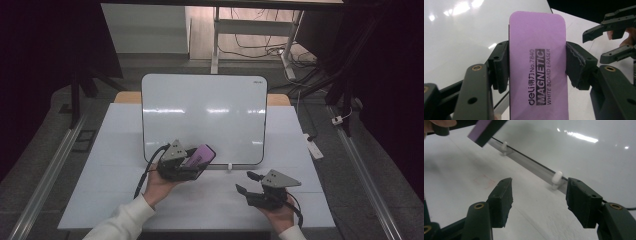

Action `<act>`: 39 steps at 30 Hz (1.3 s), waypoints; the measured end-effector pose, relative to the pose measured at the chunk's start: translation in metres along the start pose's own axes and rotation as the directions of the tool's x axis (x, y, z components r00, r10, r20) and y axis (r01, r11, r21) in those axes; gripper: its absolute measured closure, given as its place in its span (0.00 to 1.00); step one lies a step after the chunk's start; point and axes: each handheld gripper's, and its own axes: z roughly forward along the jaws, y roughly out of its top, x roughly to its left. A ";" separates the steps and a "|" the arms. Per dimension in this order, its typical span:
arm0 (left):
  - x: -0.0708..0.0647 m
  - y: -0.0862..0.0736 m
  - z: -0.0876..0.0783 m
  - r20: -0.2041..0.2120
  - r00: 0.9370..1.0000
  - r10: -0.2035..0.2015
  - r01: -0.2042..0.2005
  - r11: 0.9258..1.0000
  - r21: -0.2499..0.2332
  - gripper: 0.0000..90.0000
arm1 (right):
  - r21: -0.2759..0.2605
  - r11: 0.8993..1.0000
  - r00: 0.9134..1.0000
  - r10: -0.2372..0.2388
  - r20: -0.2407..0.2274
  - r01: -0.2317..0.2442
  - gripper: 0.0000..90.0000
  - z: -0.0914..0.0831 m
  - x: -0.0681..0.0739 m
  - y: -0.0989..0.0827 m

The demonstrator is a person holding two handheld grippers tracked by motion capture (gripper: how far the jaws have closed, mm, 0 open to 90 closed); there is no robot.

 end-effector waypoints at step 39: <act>-0.017 -0.001 0.015 -0.002 1.000 -0.010 0.010 0.999 -0.044 0.46 | -0.060 0.971 0.969 0.223 -0.107 -0.230 0.45 0.071 0.052 0.034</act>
